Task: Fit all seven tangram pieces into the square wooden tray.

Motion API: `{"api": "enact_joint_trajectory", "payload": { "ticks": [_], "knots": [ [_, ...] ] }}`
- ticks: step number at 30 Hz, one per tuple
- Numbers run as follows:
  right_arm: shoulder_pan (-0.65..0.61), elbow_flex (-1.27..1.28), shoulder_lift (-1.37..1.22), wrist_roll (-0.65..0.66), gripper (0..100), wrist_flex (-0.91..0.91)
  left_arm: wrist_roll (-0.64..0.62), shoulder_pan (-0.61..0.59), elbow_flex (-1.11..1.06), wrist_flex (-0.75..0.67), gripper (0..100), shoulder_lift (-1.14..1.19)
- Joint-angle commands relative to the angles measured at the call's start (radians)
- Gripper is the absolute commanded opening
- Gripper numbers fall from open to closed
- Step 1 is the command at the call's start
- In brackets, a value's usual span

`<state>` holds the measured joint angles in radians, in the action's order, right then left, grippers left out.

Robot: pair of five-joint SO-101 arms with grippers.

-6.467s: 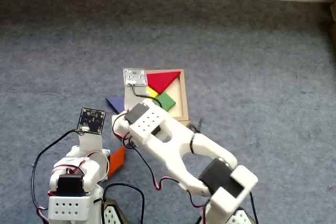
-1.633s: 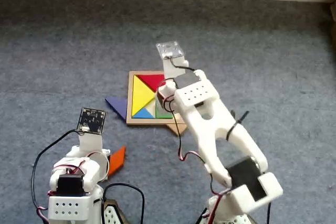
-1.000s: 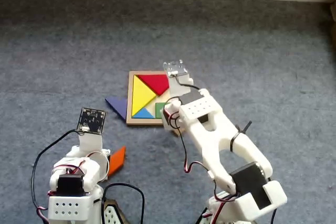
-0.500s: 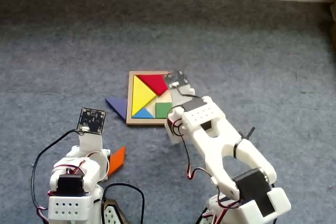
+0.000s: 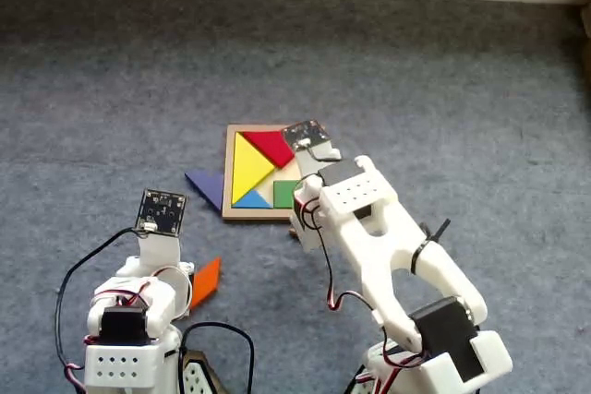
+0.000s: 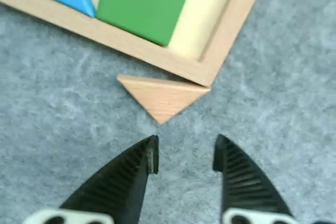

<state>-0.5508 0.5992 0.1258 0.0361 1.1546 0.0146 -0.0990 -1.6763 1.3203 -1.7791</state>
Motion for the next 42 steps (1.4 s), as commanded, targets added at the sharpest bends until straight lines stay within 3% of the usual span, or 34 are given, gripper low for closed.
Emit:
{"api": "enact_joint_trajectory", "payload": {
  "ticks": [1,8,13,21,32,39,42],
  "knots": [
    [-0.045,-0.053,0.042,0.000,29.6,-0.005,0.005,-0.010,-0.019,0.006,1,-0.041],
    [-0.085,-0.048,0.041,-0.025,30.7,-0.160,0.005,-0.010,-0.019,0.006,1,-0.041],
    [-0.094,-0.048,0.041,-0.292,30.7,-0.246,0.005,-0.010,-0.019,0.006,1,-0.041],
    [-0.090,-0.048,-0.041,-0.485,30.7,-0.257,0.005,-0.010,-0.019,0.006,1,-0.041],
    [-0.013,-0.053,-0.180,-0.503,30.4,-0.254,0.005,-0.010,-0.019,0.006,1,-0.041],
    [-0.018,-0.054,-0.177,-0.496,15.1,-0.254,0.005,-0.010,-0.019,0.006,1,-0.041],
    [-0.018,-0.054,-0.177,-0.494,13.2,-0.252,0.005,-0.010,-0.019,0.006,1,-0.041]
  ]
}}
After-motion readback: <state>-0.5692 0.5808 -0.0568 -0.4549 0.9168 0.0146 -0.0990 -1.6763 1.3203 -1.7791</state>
